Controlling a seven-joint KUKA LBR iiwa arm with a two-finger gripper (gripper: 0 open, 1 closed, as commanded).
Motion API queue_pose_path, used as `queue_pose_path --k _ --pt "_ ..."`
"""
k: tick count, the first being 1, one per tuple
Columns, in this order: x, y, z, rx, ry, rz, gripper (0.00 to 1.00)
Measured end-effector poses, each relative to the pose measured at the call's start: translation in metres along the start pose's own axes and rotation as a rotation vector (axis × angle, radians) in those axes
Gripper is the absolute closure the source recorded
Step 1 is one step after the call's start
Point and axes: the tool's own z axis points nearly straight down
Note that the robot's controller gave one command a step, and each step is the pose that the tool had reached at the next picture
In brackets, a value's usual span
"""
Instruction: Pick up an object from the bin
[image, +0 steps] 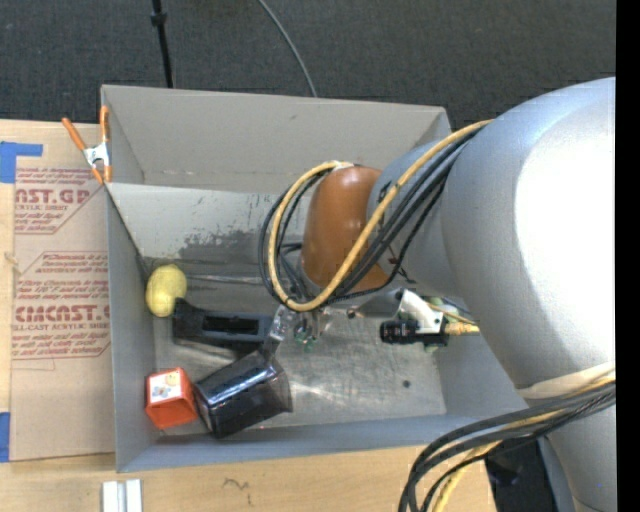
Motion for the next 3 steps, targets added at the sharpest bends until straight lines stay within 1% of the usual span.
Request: queue_pose_path --k 1,2,3 --pt "-0.005 -0.025 -0.014 0.010 0.026 -0.066 1.00" --pt "-0.018 -0.072 -0.021 0.008 0.026 -0.131 1.00" --pt "-0.023 -0.085 -0.029 0.018 0.027 -0.128 1.00"
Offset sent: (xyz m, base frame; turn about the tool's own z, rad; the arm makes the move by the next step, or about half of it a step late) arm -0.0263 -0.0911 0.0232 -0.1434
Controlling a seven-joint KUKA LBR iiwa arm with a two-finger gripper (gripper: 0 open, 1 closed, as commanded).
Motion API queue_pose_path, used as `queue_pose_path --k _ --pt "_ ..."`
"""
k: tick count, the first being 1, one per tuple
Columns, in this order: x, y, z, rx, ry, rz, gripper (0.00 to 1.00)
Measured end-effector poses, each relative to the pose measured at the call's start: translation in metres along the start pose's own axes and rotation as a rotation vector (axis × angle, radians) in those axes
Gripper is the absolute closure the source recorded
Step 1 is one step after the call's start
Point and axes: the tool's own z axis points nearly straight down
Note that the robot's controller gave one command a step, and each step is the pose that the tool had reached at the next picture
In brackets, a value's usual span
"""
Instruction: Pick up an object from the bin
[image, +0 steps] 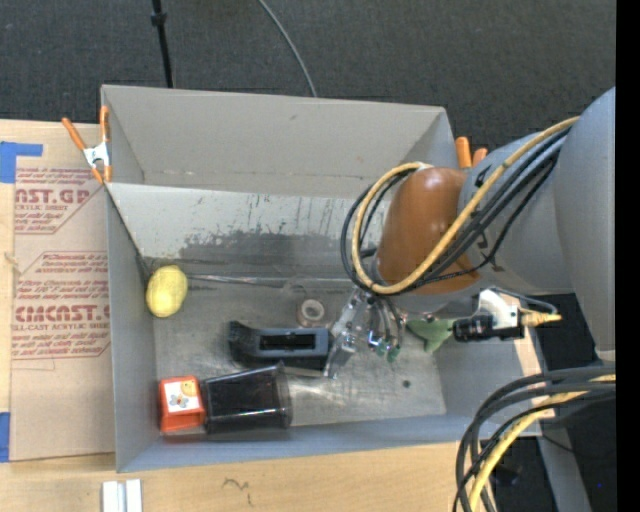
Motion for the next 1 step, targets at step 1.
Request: queue_pose_path --k 1 --pt "0.0034 0.0333 -0.0172 -0.010 0.001 -0.035 1.00"
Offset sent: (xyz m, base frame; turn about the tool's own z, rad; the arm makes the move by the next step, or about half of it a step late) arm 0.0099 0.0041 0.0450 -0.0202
